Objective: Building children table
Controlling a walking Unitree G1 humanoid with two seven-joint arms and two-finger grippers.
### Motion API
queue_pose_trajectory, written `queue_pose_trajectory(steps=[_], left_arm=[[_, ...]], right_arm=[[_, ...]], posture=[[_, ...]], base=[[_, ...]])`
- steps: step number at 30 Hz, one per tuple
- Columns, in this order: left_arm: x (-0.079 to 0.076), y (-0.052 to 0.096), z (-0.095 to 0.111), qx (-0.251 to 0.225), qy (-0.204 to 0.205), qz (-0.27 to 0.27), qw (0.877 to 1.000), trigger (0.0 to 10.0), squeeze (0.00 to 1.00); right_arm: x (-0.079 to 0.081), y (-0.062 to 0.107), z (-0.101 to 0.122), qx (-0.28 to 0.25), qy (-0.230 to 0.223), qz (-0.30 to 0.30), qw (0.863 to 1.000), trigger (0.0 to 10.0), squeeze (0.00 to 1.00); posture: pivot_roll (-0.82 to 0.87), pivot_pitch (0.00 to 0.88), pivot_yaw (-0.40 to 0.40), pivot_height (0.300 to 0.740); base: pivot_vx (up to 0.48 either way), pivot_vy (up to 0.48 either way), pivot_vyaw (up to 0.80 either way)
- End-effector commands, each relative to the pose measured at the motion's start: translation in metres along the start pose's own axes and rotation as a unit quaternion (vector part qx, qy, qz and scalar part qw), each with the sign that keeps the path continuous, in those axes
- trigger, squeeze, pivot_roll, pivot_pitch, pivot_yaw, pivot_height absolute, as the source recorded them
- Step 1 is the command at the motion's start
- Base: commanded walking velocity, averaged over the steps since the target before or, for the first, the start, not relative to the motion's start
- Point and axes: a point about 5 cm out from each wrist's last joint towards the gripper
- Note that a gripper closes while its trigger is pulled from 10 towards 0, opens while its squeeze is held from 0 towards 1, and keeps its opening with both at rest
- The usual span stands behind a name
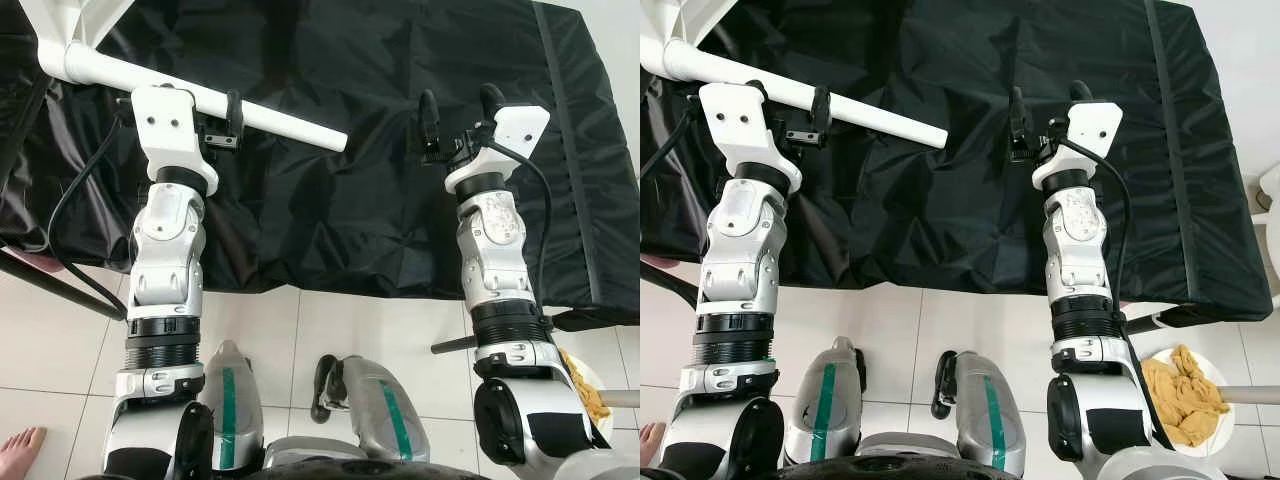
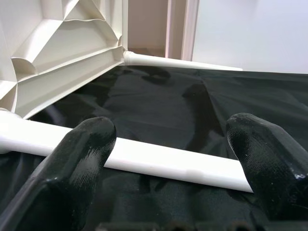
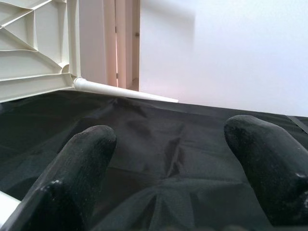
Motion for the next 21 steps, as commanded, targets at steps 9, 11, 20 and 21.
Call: queue_pose_trajectory(steps=[9, 11, 20, 21], left_arm=[[0.0043, -0.0019, 0.0038, -0.004, -0.002, 0.031, 1.0, 10.0, 0.0], [0.0043, -0.0019, 0.0038, -0.004, -0.002, 0.031, 1.0, 10.0, 0.0], [0.0052, -0.0029, 0.0042, -0.004, -0.001, 0.034, 0.999, 10.0, 0.0], [0.0052, -0.0033, 0.0044, -0.004, -0.001, 0.035, 0.999, 10.0, 0.0]], right_arm=[[-0.0009, -0.0013, -0.0022, 0.002, 0.001, -0.004, 1.0, 10.0, 0.0], [-0.0009, -0.0013, -0.0022, 0.002, 0.001, -0.004, 1.0, 10.0, 0.0], [-0.0022, -0.0024, -0.0018, 0.002, 0.002, -0.007, 1.0, 10.0, 0.0], [-0.0024, -0.0028, -0.0016, 0.001, 0.002, -0.008, 1.0, 10.0, 0.0]], posture=[[0.15, 0.0, -0.098, 0.74], [0.15, 0.0, -0.098, 0.74], [0.15, 0.0, -0.099, 0.74], [0.15, 0.001, -0.099, 0.74]], base=[[0.0, 0.0, 0.0], [0.0, 0.0, 0.0], [0.0, 0.0, 0.0], [0.0, 0.0, 0.0]])
Point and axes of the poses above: a point about 5 cm out from each wrist's last joint towards the gripper, its own y axis pointing back from the gripper into the wrist, its own z axis along the axis of the wrist's last joint, x = y × z, and after that the axes turned 1 degree about -y, right-handed
